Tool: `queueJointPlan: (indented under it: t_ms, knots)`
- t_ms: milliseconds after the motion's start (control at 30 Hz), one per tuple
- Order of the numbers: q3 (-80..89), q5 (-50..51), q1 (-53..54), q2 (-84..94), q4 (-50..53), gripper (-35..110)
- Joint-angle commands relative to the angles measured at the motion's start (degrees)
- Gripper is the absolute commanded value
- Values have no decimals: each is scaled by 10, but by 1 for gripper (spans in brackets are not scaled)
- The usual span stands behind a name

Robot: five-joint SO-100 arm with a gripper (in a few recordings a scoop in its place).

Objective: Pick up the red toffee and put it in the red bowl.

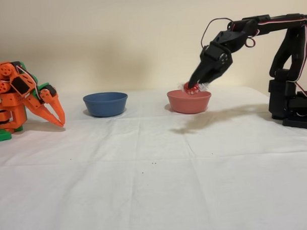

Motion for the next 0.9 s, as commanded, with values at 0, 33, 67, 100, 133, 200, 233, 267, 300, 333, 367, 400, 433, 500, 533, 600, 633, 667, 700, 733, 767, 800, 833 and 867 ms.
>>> queueJointPlan:
  t_ms: [0,33,67,100,133,200,233,267,300,333,367,400,433,500,533,600,633,667,700,733,767,800,833,867]
  knots:
    - [-4,-20,38,65,5,8]
    - [-3,-24,46,70,7,8]
    - [0,-28,54,76,9,7]
    - [4,-33,62,81,10,7]
    - [8,-37,70,86,11,7]
    - [13,-46,88,96,11,7]
    - [17,-50,98,101,12,7]
    - [19,-54,107,105,12,7]
    - [22,-59,117,110,12,7]
    - [23,-62,127,113,12,7]
    - [25,-66,136,115,12,7]
    - [25,-69,146,117,12,7]
    - [26,-74,157,118,11,7]
    - [27,-83,179,119,4,7]
    - [27,-87,191,119,1,7]
    - [26,-96,214,115,-7,7]
    - [26,-101,223,113,-11,7]
    - [26,-105,234,112,-15,7]
    - [26,-108,243,110,-19,7]
    - [26,-112,252,109,-23,7]
    - [26,-115,262,106,-26,7]
    - [25,-118,272,103,-31,7]
    - [24,-120,281,99,-34,7]
    - [22,-122,291,95,-37,7]
